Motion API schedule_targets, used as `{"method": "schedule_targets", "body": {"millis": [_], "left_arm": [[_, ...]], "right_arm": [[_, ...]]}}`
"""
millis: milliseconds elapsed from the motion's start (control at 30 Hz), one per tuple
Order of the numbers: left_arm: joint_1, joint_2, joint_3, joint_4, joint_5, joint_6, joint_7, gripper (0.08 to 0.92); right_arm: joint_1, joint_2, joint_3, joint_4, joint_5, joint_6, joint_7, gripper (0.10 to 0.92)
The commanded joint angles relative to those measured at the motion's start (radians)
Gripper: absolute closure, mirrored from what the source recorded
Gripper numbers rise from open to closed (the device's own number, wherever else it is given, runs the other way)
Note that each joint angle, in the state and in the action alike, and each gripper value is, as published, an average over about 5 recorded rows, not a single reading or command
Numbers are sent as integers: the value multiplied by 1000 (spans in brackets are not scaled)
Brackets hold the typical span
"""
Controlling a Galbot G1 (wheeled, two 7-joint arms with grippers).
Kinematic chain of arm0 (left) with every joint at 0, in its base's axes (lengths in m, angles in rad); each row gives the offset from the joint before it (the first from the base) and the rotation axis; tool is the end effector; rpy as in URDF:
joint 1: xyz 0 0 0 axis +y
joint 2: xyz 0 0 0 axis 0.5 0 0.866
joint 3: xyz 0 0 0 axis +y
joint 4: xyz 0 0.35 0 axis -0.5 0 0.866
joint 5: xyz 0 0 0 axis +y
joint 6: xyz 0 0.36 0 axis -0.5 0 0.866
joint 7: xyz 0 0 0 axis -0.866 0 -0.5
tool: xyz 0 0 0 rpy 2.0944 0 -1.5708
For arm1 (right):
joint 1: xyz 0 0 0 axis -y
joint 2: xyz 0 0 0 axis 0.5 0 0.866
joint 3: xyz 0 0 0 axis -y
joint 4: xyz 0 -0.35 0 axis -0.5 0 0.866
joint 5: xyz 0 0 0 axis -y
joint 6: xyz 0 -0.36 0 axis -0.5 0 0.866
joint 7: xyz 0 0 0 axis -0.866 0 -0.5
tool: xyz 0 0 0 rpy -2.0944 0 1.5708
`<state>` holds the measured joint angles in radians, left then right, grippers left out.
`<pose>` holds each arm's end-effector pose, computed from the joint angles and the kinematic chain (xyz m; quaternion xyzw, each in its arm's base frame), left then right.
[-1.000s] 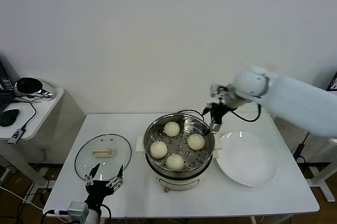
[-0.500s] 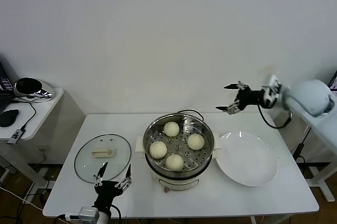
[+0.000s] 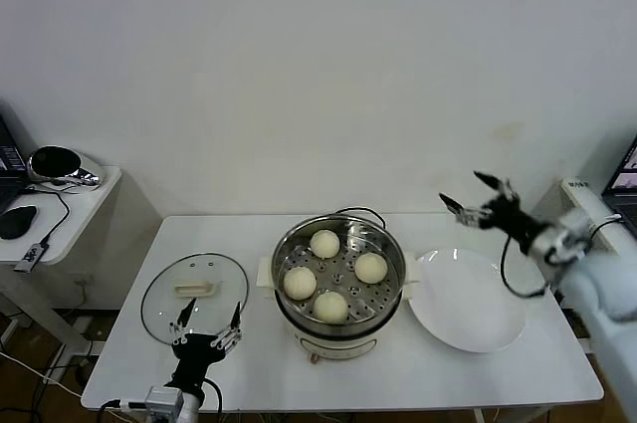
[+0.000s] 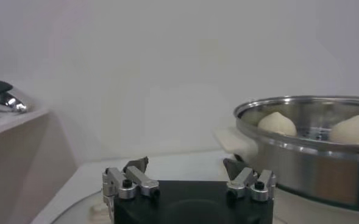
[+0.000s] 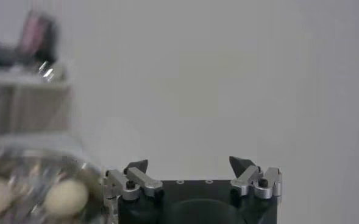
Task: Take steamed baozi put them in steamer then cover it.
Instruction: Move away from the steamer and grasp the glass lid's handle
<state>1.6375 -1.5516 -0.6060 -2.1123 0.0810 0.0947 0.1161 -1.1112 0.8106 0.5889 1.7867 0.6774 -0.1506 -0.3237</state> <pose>0.1642 0.0286 -0.3073 -0.0258 -0.9946 -0.0649 0.0762 0.3385 -0.2047 -0.2040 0.2047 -0.9777 0.0453 0.0119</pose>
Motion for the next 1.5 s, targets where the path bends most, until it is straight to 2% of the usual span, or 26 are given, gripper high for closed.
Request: {"method": "schedule_targets", "body": {"millis": [33,267,467,533,600,700,767,900,1100,1500], "left_arm": [[-42,22,-28,52,259,-47,-6,177],[-70,61,-26,107,488,-98,-47,177],[-114,151,-13,194,930,-135,-111,177],[-141,192,-8,236,1053,-158,-164,177],[-166,243,3,290,1156,-160,-258,177],[-204,326,29,381,1255,-129,-414,177],[-223,372,46,428,1290,-98,-464,177],[-251,436,77,489,1314,-5,-469,177],[-279,477,93,544,1288,22,-384,177],[-363,466,135,639,1213,37,-344,177]], "right_arm": [[-424,384,264,24,56,140,157,203],[-454,424,286,74,38,150,149,203],[-440,443,305,72,5,159,146,203],[-444,443,307,73,0,162,144,203],[-446,441,307,72,-5,167,140,203],[-437,446,308,66,-17,172,135,203],[-427,453,308,63,-23,172,134,203],[-421,463,298,65,-36,174,132,203],[-415,477,280,63,-71,183,127,203],[-382,493,231,45,-106,190,128,203]]}}
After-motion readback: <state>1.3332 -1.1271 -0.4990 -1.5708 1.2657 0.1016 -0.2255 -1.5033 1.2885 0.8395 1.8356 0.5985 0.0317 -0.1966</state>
